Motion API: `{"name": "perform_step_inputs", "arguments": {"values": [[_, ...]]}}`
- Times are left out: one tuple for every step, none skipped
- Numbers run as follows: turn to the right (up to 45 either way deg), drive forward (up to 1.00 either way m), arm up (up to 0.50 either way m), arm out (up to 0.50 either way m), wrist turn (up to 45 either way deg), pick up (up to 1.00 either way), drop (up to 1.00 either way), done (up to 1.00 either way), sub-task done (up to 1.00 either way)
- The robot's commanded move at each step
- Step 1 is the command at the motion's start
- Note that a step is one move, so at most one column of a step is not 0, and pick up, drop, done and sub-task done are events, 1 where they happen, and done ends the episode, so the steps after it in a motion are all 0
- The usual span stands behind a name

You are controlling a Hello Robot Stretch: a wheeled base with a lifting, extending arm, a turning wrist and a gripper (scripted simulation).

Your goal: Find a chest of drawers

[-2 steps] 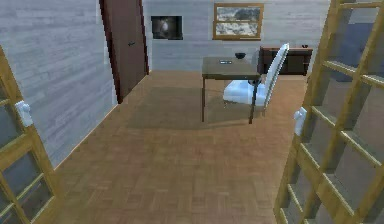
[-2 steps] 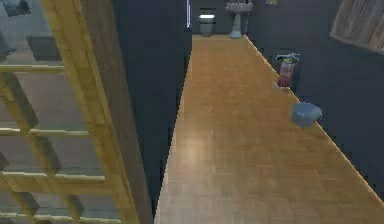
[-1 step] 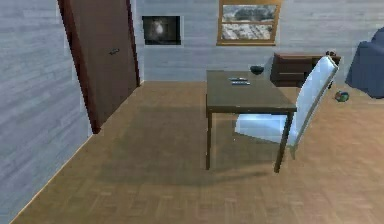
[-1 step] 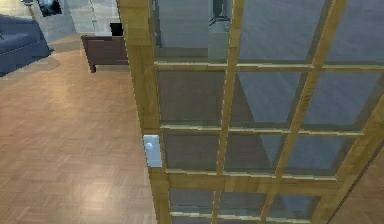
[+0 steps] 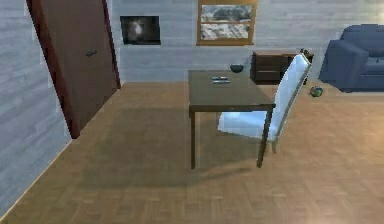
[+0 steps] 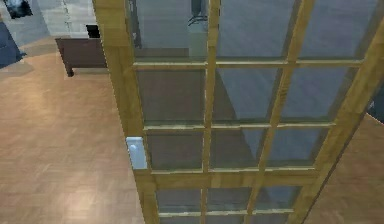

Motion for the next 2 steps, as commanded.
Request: {"name": "perform_step_inputs", "arguments": {"values": [[0.0,0.35,0.0,0.0,0.0,0.0,0.0,0.0,0.0],[21.0,0.0,0.0,0.0,0.0,0.0,0.0,0.0,0.0]]}}
